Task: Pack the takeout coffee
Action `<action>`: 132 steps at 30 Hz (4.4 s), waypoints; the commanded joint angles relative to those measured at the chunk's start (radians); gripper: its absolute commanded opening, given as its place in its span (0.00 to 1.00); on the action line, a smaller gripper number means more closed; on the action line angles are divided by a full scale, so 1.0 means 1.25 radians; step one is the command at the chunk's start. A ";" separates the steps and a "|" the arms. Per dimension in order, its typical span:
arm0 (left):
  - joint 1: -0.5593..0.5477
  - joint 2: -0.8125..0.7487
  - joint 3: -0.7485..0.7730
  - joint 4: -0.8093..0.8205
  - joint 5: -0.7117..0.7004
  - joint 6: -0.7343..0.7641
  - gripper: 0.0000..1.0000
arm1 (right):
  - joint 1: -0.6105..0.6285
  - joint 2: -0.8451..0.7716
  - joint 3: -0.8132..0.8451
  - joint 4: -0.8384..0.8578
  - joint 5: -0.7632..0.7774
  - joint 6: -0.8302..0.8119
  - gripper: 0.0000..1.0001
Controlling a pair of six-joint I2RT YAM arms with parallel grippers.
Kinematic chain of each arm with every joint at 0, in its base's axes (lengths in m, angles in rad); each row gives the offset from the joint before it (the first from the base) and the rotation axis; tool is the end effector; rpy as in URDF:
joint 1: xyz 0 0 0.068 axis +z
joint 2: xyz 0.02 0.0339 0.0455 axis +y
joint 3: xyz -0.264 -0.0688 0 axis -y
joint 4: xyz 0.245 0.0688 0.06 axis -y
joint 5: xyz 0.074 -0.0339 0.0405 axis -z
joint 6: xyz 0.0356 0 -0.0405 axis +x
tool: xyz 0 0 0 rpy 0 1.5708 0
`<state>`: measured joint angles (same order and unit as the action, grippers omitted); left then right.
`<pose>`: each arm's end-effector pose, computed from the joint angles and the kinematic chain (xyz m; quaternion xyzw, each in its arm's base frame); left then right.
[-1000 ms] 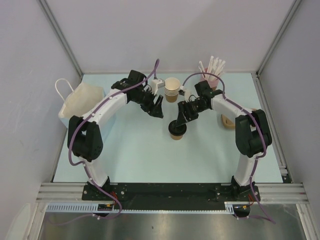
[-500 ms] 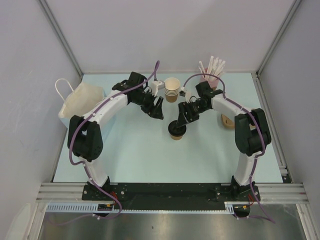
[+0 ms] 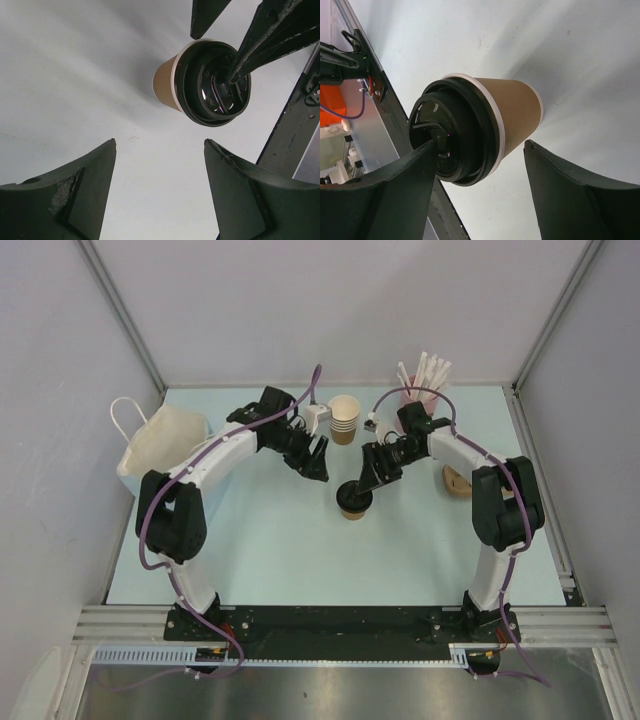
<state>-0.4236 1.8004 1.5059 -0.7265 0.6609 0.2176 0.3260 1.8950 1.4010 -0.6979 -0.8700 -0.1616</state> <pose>0.3423 -0.1783 0.2698 0.3705 0.8362 -0.3370 0.2233 0.3552 0.1488 0.2103 -0.2920 0.8451 0.4265 0.1362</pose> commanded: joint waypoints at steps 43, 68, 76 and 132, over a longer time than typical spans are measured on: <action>-0.100 -0.009 -0.039 -0.020 -0.051 0.091 0.69 | 0.087 0.041 0.016 -0.005 0.227 -0.018 0.56; -0.100 0.027 -0.084 0.041 -0.120 0.063 0.61 | 0.080 0.027 0.016 -0.015 0.158 -0.032 0.74; -0.100 0.067 -0.073 0.061 -0.154 0.027 0.62 | 0.082 0.023 0.016 -0.017 0.147 -0.033 0.75; -0.029 -0.034 -0.029 -0.010 0.058 0.046 0.64 | 0.052 0.056 0.023 -0.031 0.144 -0.022 0.55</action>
<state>-0.4850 1.8359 1.4124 -0.7063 0.5911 0.2447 0.3901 1.9209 1.4376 -0.7349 -0.7982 -0.1600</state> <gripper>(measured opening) 0.634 0.594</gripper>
